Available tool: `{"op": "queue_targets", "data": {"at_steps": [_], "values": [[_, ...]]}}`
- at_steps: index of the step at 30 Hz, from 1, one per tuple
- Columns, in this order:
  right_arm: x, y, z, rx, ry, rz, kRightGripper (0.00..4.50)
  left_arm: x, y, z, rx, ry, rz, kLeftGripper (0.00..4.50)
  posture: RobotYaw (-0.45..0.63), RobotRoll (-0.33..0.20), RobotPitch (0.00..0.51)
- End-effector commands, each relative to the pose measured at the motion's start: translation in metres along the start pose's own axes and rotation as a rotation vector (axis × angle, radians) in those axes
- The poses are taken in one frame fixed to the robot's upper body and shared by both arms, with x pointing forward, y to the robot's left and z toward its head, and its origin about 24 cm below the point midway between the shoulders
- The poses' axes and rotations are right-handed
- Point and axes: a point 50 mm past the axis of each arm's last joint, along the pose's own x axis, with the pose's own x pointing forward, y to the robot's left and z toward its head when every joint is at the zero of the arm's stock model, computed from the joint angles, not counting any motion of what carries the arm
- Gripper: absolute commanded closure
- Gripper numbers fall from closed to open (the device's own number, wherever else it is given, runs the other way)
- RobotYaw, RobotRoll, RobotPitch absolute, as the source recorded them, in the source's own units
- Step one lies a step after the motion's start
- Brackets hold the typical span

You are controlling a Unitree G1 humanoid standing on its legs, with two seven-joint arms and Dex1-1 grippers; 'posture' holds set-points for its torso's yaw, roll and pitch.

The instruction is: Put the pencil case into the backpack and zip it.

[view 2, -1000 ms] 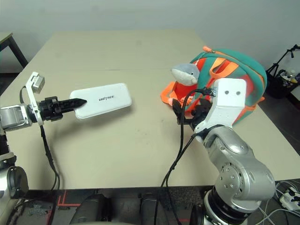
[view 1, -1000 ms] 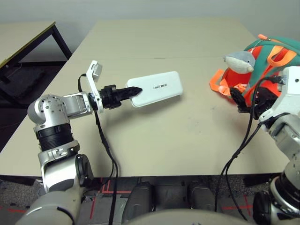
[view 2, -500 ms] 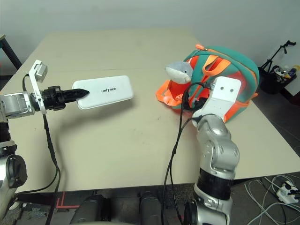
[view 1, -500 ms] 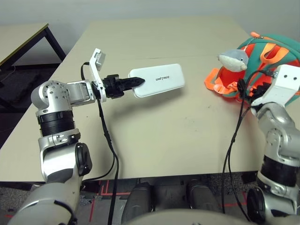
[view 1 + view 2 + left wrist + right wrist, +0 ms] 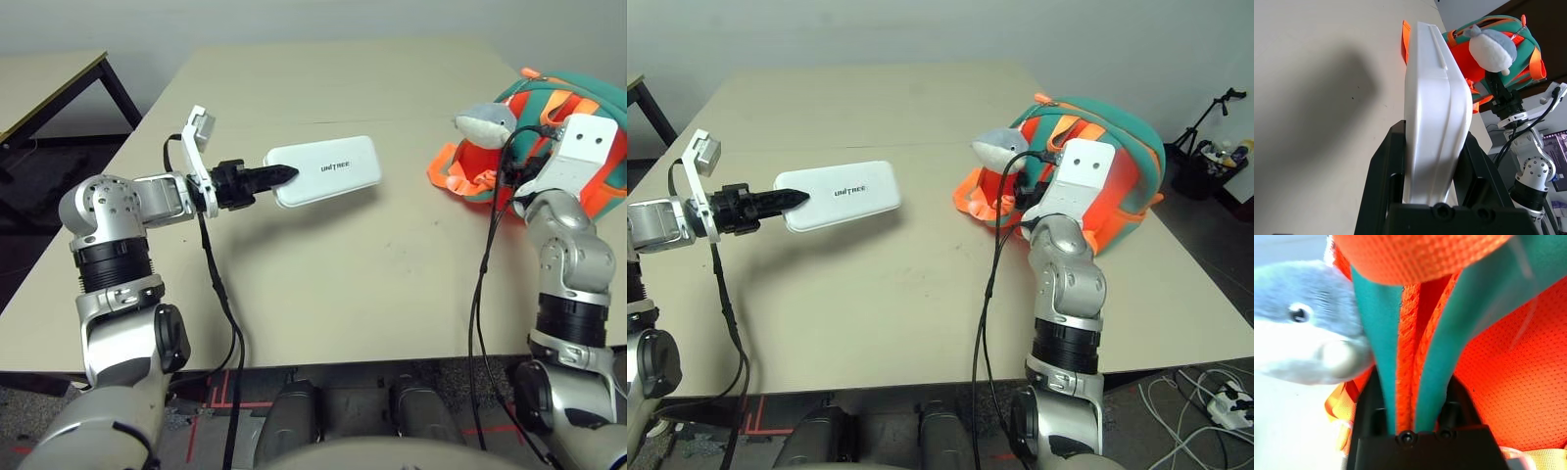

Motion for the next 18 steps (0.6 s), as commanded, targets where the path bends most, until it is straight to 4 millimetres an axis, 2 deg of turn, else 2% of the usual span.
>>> {"op": "queue_targets", "data": {"at_steps": [1, 2, 5, 11, 14, 18], "values": [[-0.004, 0.001, 0.003, -0.032, 0.0, 0.035, 4.17, 0.004, -0.003, 0.003, 0.006, -0.006, -0.024, 3.12, -0.06, 0.0, 0.0], [-0.004, 0.002, 0.004, -0.039, 0.003, 0.052, 4.31, 0.005, -0.003, 0.003, 0.005, -0.005, -0.027, 3.12, -0.07, 0.0, 0.0], [-0.007, 0.003, 0.012, -0.034, 0.017, 0.106, 4.32, 0.008, -0.003, 0.003, 0.006, 0.0, -0.032, 3.12, -0.08, 0.0, 0.0], [-0.038, 0.005, 0.048, 0.124, 0.12, 0.36, 4.32, 0.011, -0.002, 0.012, 0.018, -0.009, -0.037, 3.12, -0.13, 0.0, 0.0], [-0.067, -0.01, 0.075, 0.073, 0.179, 0.517, 4.32, 0.014, 0.0, 0.017, 0.023, -0.014, -0.035, 3.12, -0.16, 0.0, 0.0], [-0.088, -0.032, 0.091, 0.02, 0.2, 0.59, 4.32, 0.019, 0.003, 0.019, 0.027, -0.008, -0.04, 3.12, -0.21, 0.0, 0.0]]}}
